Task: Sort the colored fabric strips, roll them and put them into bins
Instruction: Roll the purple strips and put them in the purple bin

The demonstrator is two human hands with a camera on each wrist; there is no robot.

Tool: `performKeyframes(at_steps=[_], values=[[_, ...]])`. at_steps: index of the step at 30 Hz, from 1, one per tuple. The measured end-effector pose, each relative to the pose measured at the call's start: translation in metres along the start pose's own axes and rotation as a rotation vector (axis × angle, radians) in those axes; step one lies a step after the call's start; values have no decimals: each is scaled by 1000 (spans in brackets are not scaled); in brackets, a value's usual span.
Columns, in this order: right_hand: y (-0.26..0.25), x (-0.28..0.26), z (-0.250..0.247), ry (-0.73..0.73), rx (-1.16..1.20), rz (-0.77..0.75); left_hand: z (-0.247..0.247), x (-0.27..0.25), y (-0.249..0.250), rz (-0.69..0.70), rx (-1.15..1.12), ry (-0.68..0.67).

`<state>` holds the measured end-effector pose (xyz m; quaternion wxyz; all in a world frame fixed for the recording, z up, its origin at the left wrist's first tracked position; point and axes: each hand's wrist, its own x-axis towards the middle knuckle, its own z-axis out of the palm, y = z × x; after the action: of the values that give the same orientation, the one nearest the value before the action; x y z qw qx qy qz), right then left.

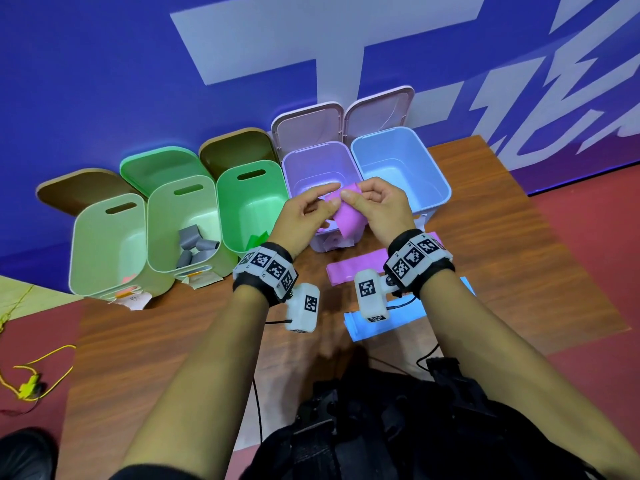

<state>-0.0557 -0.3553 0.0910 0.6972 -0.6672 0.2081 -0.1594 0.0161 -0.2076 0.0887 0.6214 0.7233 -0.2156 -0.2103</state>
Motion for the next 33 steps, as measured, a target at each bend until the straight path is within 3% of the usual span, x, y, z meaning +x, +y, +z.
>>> performKeyframes(at_steps=[8, 16, 33], values=[[2, 0, 0, 16, -27, 9, 3, 0, -5, 44, 59, -6], [5, 1, -3, -73, 49, 26, -2, 4, -7, 9, 21, 6], [5, 2, -1, -10, -18, 26, 2, 3, -10, 8, -34, 21]])
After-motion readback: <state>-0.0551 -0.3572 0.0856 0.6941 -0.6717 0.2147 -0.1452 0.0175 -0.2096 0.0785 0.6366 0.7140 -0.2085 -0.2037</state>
